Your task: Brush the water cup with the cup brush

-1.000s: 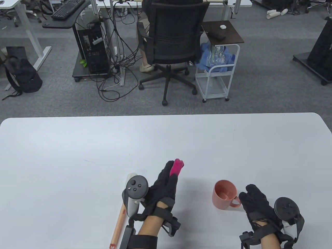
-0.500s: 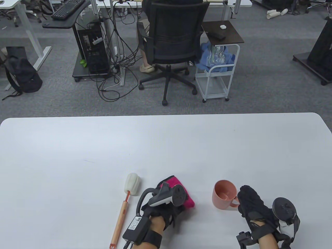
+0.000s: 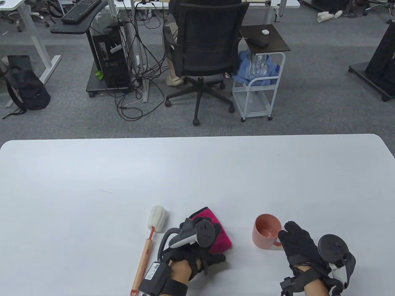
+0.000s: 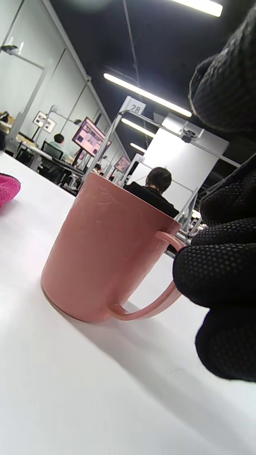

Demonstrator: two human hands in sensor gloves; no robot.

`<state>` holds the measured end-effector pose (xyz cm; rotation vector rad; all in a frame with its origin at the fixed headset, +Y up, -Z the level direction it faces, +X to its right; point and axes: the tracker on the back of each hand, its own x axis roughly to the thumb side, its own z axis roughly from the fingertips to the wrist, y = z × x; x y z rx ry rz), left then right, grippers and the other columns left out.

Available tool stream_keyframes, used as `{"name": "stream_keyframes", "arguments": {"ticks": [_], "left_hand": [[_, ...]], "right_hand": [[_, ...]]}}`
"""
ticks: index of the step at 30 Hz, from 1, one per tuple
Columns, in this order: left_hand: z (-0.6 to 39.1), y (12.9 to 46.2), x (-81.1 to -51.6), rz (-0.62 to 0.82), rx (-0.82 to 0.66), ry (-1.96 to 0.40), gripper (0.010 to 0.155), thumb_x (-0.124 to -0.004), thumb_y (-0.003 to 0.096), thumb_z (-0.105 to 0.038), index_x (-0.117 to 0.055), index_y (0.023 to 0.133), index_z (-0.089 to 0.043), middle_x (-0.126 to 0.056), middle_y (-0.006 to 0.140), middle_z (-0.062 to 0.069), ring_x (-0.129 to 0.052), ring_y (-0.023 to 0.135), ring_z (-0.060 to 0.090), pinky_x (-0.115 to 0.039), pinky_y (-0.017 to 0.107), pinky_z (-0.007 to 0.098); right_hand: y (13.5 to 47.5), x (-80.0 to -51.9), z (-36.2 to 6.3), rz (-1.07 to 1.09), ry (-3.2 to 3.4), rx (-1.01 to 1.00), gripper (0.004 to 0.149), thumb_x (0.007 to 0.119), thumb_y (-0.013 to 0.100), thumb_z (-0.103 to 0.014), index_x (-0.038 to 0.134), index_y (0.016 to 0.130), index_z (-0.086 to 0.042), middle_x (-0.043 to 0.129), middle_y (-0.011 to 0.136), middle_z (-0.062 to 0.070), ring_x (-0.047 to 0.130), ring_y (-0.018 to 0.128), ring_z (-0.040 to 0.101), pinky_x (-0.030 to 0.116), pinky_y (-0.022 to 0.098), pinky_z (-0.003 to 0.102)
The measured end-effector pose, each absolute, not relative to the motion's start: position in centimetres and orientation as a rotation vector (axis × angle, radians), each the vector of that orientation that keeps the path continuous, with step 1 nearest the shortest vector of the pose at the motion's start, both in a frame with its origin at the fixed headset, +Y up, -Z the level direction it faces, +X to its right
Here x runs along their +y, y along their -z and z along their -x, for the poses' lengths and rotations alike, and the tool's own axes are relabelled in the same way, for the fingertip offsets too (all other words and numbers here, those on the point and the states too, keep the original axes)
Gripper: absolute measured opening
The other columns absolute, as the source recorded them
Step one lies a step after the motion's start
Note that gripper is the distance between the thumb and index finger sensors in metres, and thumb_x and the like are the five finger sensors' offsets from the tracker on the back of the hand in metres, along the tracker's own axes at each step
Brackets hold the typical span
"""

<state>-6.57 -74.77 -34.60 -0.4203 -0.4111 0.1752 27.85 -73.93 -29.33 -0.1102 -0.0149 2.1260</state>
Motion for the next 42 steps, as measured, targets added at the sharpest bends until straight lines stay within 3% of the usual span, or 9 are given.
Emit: {"name": "stream_keyframes", "arguments": {"ticks": [3, 11, 17, 23, 28, 42], "left_hand": [[9.3, 32.5, -71.6, 0.202, -0.303, -0.239, 0.084, -0.057, 0.0430, -0.070, -0.017, 0.108, -0.036, -0.007, 0.113, 0.000, -0.004, 0.110, 0.033, -0.021, 0.075, 0.067], [15.7, 27.2, -69.4, 0.023, -0.179, -0.331, 0.078, -0.058, 0.0457, -0.066, -0.026, 0.110, -0.035, -0.010, 0.114, 0.000, -0.006, 0.110, 0.034, -0.020, 0.074, 0.068], [18.5, 25.2, -70.7, 0.013, -0.133, -0.382, 0.077, -0.059, 0.0463, -0.065, -0.030, 0.110, -0.034, -0.013, 0.115, 0.001, -0.006, 0.110, 0.035, -0.016, 0.071, 0.070], [18.5, 24.8, -70.9, -0.002, -0.132, -0.307, 0.076, -0.059, 0.0467, -0.064, -0.029, 0.109, -0.034, -0.012, 0.114, 0.001, -0.006, 0.109, 0.035, -0.013, 0.069, 0.070], [18.6, 24.9, -71.5, 0.042, -0.134, -0.336, 0.075, -0.058, 0.0468, -0.063, -0.029, 0.109, -0.034, -0.013, 0.114, 0.001, -0.007, 0.109, 0.035, -0.014, 0.069, 0.070], [19.1, 25.5, -72.5, 0.116, -0.113, -0.432, 0.076, -0.059, 0.0457, -0.063, -0.030, 0.109, -0.034, -0.017, 0.114, 0.002, -0.013, 0.110, 0.037, -0.016, 0.070, 0.070]], "right_hand": [[28.7, -72.5, -26.7, 0.045, -2.224, -0.077, 0.067, 0.067, 0.053, -0.055, 0.048, 0.106, -0.019, 0.053, 0.095, 0.024, 0.076, 0.066, 0.036, 0.064, 0.053, 0.049], [27.4, -70.5, -22.3, -0.115, -2.519, -0.141, 0.066, 0.067, 0.053, -0.054, 0.049, 0.106, -0.020, 0.052, 0.096, 0.023, 0.074, 0.068, 0.037, 0.062, 0.055, 0.050], [27.4, -70.9, -21.1, -0.163, -2.578, -0.049, 0.068, 0.068, 0.052, -0.054, 0.046, 0.107, -0.021, 0.041, 0.107, 0.022, 0.059, 0.089, 0.046, 0.050, 0.067, 0.059], [27.3, -71.5, -19.6, -0.265, -2.657, 0.091, 0.071, 0.069, 0.051, -0.054, 0.041, 0.109, -0.024, 0.021, 0.115, 0.019, 0.028, 0.109, 0.045, 0.033, 0.076, 0.061], [27.0, -71.9, -18.3, -0.328, -2.720, 0.164, 0.077, 0.068, 0.051, -0.055, 0.028, 0.110, -0.028, 0.006, 0.115, 0.014, 0.010, 0.110, 0.040, 0.018, 0.077, 0.061], [27.2, -72.4, -18.1, -0.315, -2.765, 0.227, 0.077, 0.067, 0.051, -0.055, 0.027, 0.110, -0.030, 0.005, 0.115, 0.013, 0.006, 0.110, 0.040, 0.016, 0.077, 0.062]]}}
